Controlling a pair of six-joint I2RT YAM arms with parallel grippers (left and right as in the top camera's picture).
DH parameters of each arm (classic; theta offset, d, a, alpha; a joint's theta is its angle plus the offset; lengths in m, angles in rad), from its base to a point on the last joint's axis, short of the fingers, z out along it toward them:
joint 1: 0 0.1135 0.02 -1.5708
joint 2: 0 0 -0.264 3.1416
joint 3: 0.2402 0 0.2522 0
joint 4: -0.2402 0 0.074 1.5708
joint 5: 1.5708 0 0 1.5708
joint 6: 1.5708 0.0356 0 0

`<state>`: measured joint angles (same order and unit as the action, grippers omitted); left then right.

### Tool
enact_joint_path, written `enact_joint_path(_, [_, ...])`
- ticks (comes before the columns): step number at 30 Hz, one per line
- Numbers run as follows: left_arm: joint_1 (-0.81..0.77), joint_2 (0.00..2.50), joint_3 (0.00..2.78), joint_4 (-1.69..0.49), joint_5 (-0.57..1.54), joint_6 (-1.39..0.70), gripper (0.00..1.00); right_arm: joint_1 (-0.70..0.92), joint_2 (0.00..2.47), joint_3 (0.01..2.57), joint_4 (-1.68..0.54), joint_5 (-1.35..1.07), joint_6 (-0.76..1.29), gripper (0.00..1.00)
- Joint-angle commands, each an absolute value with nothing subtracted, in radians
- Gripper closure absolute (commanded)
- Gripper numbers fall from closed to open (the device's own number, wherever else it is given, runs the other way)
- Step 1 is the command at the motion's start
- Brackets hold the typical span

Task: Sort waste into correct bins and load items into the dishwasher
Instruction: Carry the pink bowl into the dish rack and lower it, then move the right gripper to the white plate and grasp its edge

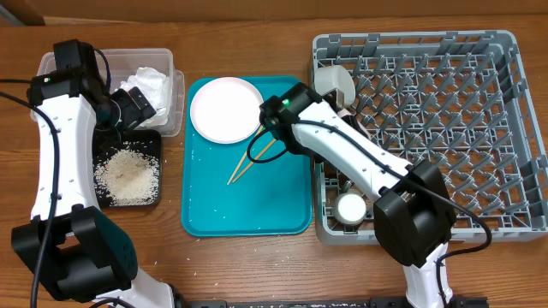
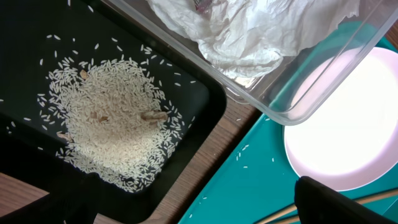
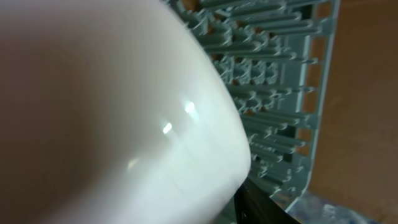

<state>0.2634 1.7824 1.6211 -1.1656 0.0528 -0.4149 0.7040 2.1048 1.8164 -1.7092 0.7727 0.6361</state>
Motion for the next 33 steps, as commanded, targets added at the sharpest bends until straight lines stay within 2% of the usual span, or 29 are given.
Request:
enact_joint_path(1, [0.261,1.764,1.618,-1.166,0.06,-0.4,0.0,0.726,2.1,1.865,-1.695,0.669,0.61,0.6])
enact_joint_path(4, [0.261,1.764,1.618,-1.166,0.06,-0.4,0.0,0.733,2.099,1.898,-1.695,0.639,0.597,0.57])
enact_joint_path(6, [0.261,1.764,1.618,-1.166,0.06,-0.4,0.0,0.733,2.099,1.914,-1.695,0.633,0.594,0.49])
enact_joint_path(7, [0.261,1.764,1.618,-1.166,0.06,-0.4,0.0,0.733,2.099,1.927,-1.695,0.633,0.593,0.36])
enact_joint_path(8, [0.261,1.764,1.618,-1.166,0.06,-0.4,0.0,0.733,2.098,1.932,-1.695,0.633,0.593,0.31])
enact_joint_path(9, [0.261,1.764,1.618,-1.166,0.06,-0.4,0.0,0.733,2.098,1.953,-1.695,0.634,0.584,0.18])
enact_joint_path(10, [0.261,1.764,1.618,-1.166,0.06,-0.4,0.0,0.733,2.098,1.969,-1.694,0.634,0.566,0.09])
enact_joint_path(13, [0.261,1.764,1.618,-1.166,0.06,-0.4,0.0,0.733,2.098,2.028,-1.694,0.634,0.549,0.0])
enact_joint_path(15, [0.261,1.764,1.618,-1.166,0.06,-0.4,0.0,0.733,2.098,2.114,-1.665,0.632,0.549,0.0])
enact_joint_path(17, [0.261,1.764,1.618,-1.166,0.06,-0.4,0.0,0.734,2.098,2.159,-1.536,0.587,0.519,0.0])
enact_joint_path(21, [0.261,1.764,1.618,-1.166,0.06,-0.4,0.0,0.731,2.101,2.129,-1.272,0.323,0.515,0.01])
enact_joint_path(26, [0.261,1.764,1.618,-1.166,0.06,-0.4,0.0,0.73,2.104,2.013,-0.931,0.208,0.527,0.2])
enact_joint_path(33, [0.261,1.764,1.618,-1.166,0.06,-0.4,0.0,0.73,2.105,1.71,-0.536,0.183,0.625,0.37])
